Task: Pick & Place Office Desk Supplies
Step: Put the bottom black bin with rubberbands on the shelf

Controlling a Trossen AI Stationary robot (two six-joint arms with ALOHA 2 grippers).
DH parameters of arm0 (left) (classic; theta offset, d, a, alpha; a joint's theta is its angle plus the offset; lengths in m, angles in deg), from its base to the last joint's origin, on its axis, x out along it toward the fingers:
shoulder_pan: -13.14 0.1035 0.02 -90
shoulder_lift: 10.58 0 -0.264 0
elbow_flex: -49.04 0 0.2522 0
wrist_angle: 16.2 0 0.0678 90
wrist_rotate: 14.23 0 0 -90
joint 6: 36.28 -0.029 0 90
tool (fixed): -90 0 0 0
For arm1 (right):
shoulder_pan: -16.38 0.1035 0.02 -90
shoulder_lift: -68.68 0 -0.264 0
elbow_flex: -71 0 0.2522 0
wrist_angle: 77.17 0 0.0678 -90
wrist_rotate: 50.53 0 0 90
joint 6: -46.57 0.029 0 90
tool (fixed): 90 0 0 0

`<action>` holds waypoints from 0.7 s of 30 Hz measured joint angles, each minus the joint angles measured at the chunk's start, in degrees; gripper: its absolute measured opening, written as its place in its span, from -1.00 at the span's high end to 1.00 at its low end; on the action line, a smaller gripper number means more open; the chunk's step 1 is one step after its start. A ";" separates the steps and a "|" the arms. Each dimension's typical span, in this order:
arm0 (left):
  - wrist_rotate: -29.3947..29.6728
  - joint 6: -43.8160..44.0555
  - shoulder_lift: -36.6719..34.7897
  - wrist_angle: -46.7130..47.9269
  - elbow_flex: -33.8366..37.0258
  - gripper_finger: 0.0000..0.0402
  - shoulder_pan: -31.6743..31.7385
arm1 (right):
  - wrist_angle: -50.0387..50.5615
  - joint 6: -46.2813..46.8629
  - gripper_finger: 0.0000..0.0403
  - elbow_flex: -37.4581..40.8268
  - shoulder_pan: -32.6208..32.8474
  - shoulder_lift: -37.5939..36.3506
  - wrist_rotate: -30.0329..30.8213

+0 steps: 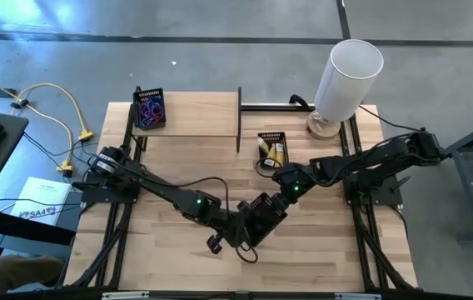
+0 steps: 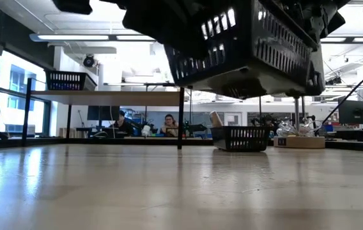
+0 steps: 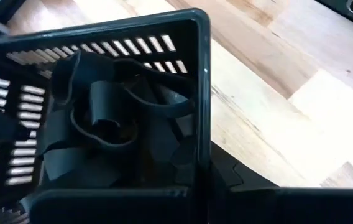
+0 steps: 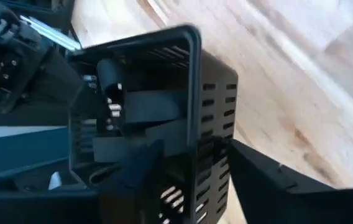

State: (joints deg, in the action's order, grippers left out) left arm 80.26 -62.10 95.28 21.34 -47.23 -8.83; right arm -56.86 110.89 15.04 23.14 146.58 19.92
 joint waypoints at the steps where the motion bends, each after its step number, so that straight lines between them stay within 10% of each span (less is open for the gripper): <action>1: 0.43 0.47 0.00 0.38 -0.37 1.00 -0.25 | -0.09 -0.85 0.16 0.00 0.01 -0.41 0.99; 12: 4.54 11.71 -1.47 13.86 -7.25 1.00 -1.82 | 7.17 -9.20 0.04 -0.04 2.13 -17.56 20.12; 21: 13.28 20.83 -15.69 21.89 -8.46 1.00 -1.25 | 17.73 -6.49 0.04 0.03 13.23 -25.55 32.36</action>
State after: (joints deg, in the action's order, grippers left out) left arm 93.54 -41.27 79.59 43.23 -55.70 -10.07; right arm -39.13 104.40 15.07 36.38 121.03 52.28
